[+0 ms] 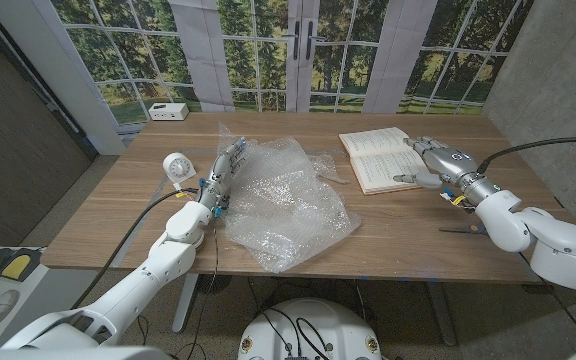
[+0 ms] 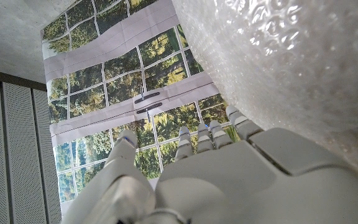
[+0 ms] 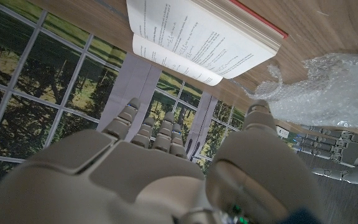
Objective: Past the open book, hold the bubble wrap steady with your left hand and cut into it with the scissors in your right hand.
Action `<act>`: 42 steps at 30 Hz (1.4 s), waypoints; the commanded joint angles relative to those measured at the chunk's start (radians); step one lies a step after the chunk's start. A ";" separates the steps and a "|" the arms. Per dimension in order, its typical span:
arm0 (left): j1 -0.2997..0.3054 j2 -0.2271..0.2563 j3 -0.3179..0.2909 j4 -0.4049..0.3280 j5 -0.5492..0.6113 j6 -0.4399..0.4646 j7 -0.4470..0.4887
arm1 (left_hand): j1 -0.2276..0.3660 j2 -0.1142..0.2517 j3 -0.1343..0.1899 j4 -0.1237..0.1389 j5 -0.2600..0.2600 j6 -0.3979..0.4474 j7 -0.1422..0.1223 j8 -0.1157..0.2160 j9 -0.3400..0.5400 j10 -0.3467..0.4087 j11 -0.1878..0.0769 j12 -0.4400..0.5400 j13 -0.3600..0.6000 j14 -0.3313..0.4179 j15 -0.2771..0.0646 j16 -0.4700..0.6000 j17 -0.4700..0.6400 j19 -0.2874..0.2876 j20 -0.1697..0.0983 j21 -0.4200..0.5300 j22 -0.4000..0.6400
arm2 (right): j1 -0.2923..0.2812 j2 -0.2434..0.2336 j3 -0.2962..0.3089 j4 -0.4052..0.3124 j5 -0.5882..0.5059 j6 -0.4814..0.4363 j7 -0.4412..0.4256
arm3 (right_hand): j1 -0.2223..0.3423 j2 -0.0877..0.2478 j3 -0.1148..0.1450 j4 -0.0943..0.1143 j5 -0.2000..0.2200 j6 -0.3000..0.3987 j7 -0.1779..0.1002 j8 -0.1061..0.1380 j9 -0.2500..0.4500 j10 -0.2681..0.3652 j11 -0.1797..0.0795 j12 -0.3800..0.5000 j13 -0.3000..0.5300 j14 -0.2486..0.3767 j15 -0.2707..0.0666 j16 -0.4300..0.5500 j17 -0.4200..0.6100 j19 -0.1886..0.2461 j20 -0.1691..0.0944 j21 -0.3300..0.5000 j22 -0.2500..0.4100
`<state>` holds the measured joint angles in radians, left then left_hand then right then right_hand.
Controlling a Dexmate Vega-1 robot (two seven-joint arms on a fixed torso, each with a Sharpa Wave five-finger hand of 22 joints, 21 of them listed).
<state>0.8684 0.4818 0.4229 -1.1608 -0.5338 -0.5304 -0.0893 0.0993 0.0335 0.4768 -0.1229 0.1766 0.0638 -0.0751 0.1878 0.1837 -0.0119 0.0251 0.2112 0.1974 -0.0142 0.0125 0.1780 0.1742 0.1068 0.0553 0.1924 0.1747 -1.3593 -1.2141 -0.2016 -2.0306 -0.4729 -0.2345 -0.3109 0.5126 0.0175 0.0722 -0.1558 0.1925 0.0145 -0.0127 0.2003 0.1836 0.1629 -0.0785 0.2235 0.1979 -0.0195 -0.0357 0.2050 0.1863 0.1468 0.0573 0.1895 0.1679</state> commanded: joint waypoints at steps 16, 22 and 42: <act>0.028 0.014 -0.002 -0.028 -0.008 0.029 0.011 | -0.002 -0.002 -0.003 -0.002 0.001 -0.001 -0.001 0.002 0.003 -0.006 0.003 0.001 0.003 -0.008 0.001 0.007 0.006 -0.005 -0.002 0.001 0.001 | -0.080 -0.061 0.047 -0.054 -0.016 -0.095 0.051 | 0.011 0.019 0.013 0.014 0.004 -0.029 -0.024 -0.006 0.006 0.013 0.003 -0.002 0.005 -0.006 -0.061 -0.001 0.003 0.000 0.009 -0.004 0.000; 0.038 0.021 -0.005 -0.038 -0.009 0.032 0.014 | -0.003 -0.002 -0.003 -0.002 0.001 -0.003 0.000 0.002 0.003 -0.007 0.004 0.001 0.003 -0.008 0.002 0.007 0.006 -0.005 -0.002 0.001 0.001 | -0.104 -0.043 0.072 -0.017 0.000 -0.026 -0.016 | -0.037 0.014 -0.005 0.040 -0.002 0.016 -0.051 0.010 0.007 0.068 -0.010 0.007 0.008 0.109 -0.084 0.040 0.010 0.089 0.039 0.020 0.001; 0.077 0.044 -0.016 -0.081 -0.013 0.047 0.032 | -0.005 -0.001 -0.003 -0.002 0.001 -0.003 -0.001 0.002 0.003 -0.009 0.005 0.001 0.002 -0.010 0.002 0.007 0.006 -0.005 -0.002 0.001 0.001 | -0.136 -0.045 0.103 0.046 -0.044 0.066 -0.068 | -0.187 -0.016 -0.069 0.105 0.007 0.112 -0.068 0.028 0.008 0.176 -0.028 0.022 0.010 0.240 -0.135 0.067 0.013 0.198 0.026 0.023 0.002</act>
<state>0.9255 0.5152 0.4118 -1.2215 -0.5462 -0.4919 -0.0692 0.0993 0.0335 0.4768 -0.1228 0.1767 0.0640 -0.0749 0.1878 0.1837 -0.0119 0.0251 0.2112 0.1974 -0.0142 0.0125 0.1780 0.1742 0.1068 0.0552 0.1924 0.1745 -1.4765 -1.2539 -0.1175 -2.0194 -0.4981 -0.2256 -0.3520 0.3315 0.0026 0.0069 -0.0506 0.1925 0.1184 -0.0805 0.2231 0.1888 0.3378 -0.1072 0.2442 0.2025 0.2081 -0.0381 0.2632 0.1997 0.3346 0.0841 0.2091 0.1680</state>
